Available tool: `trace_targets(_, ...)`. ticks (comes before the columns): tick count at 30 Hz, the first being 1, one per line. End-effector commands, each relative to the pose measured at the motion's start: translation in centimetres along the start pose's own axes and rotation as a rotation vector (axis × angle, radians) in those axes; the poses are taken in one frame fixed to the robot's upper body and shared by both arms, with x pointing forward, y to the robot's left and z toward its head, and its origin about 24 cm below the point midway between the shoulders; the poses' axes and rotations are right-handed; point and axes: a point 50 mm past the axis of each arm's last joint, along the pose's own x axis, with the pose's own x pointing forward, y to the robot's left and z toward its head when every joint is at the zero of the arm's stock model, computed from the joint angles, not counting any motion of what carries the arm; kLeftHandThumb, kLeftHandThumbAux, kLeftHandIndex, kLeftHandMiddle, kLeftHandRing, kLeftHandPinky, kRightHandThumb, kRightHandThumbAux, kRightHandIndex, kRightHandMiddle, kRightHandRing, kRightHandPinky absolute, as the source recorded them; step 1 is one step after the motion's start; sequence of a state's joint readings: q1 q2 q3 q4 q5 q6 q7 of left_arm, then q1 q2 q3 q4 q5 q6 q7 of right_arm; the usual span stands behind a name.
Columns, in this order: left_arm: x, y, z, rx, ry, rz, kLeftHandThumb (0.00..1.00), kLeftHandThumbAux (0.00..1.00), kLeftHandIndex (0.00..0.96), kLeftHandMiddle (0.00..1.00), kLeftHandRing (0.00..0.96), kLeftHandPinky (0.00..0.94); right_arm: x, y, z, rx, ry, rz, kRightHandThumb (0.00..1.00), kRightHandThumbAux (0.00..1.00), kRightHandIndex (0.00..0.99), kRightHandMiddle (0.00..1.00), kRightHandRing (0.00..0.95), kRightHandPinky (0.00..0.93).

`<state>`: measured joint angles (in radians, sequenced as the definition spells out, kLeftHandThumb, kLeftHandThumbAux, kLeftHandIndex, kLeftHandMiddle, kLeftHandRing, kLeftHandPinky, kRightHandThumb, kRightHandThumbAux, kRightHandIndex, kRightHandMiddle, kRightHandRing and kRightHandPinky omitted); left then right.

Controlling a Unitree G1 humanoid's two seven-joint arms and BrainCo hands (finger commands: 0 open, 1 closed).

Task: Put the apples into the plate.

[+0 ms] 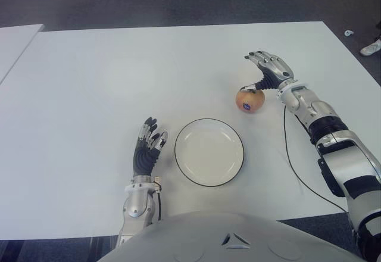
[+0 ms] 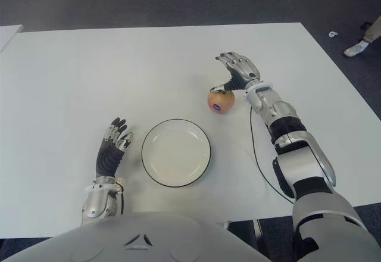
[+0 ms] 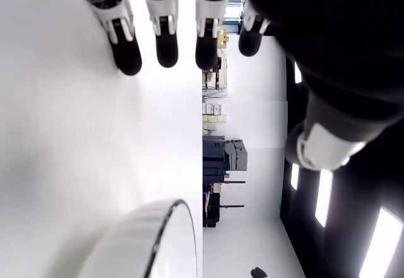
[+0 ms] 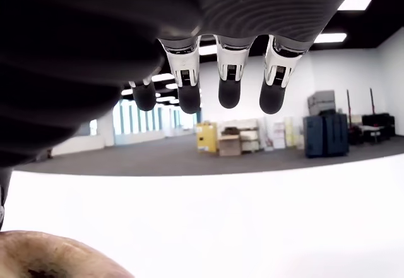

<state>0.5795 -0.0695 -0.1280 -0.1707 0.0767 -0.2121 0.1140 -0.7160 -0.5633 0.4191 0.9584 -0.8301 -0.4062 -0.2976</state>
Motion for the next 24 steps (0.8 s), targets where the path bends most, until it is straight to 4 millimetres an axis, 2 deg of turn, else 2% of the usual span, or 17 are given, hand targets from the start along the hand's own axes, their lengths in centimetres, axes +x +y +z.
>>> trace_targets(1, -0.5, 0.5, -0.6, 0.004, 0.056, 0.001, 0.216, 0.589, 0.051, 0.115, 0.114, 0.132, -0.5, 1.2, 0.2, 0.02, -0.004, 0.027, 0.361, 0.492, 0.027, 0.025, 0.017, 0.037)
trace_targets(15, -0.2, 0.6, -0.7, -0.003, 0.06, -0.011, 0.205, 0.578, 0.049, 0.107, 0.104, 0.124, -1.5, 1.6, 1.7, 0.045, -0.072, 0.004, 0.352, 0.481, 0.019, 0.018, 0.005, 0.021)
trace_targets(24, 0.1, 0.4, -0.8, 0.013, 0.046, -0.016, 0.219, 0.566, 0.05, 0.119, 0.118, 0.133, -2.2, 1.5, 2.4, 0.028, -0.124, 0.014, 0.35, 0.475, 0.019, 0.023, 0.023, 0.068)
